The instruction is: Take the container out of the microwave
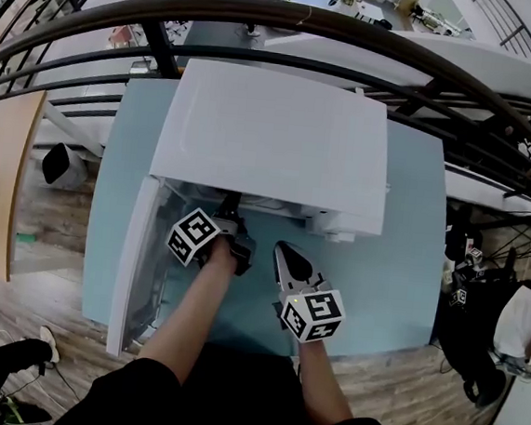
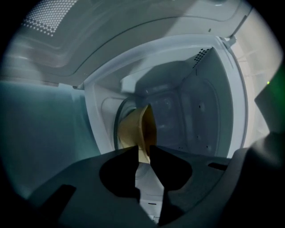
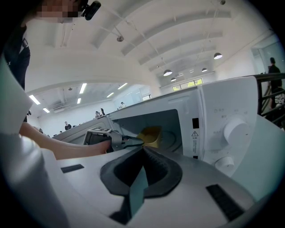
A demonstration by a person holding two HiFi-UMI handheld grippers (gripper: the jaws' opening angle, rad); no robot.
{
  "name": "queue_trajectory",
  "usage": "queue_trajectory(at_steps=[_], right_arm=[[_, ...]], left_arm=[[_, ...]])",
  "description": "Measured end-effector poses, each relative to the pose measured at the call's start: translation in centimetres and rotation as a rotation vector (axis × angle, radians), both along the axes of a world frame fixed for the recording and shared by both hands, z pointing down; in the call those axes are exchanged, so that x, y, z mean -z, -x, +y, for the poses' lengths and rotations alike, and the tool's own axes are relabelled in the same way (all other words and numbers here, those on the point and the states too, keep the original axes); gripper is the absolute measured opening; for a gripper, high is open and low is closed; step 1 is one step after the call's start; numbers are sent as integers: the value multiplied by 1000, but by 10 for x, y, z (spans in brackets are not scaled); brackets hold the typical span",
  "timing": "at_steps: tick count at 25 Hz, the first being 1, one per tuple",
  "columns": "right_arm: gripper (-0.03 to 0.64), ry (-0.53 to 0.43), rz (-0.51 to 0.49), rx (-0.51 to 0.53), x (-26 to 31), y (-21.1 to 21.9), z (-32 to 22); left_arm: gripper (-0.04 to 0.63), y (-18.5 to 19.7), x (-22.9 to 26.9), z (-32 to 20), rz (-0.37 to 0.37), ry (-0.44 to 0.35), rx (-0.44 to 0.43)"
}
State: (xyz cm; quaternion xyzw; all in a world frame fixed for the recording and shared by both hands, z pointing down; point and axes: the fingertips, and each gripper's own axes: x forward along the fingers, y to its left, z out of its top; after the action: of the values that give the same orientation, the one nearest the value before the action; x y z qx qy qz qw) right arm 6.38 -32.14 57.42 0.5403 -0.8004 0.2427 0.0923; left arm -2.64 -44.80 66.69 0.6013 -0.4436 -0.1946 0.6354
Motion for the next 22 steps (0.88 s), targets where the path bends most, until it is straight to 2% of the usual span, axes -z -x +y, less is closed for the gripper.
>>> queue_trajectory(at_steps=[10, 22], right_arm=[[6, 0, -2, -2, 0, -4, -1], [6, -8, -2, 4, 0, -5, 0]], left_arm=[[31, 0, 4, -4, 34, 19, 32], [25, -4, 13, 7, 93, -40, 14]])
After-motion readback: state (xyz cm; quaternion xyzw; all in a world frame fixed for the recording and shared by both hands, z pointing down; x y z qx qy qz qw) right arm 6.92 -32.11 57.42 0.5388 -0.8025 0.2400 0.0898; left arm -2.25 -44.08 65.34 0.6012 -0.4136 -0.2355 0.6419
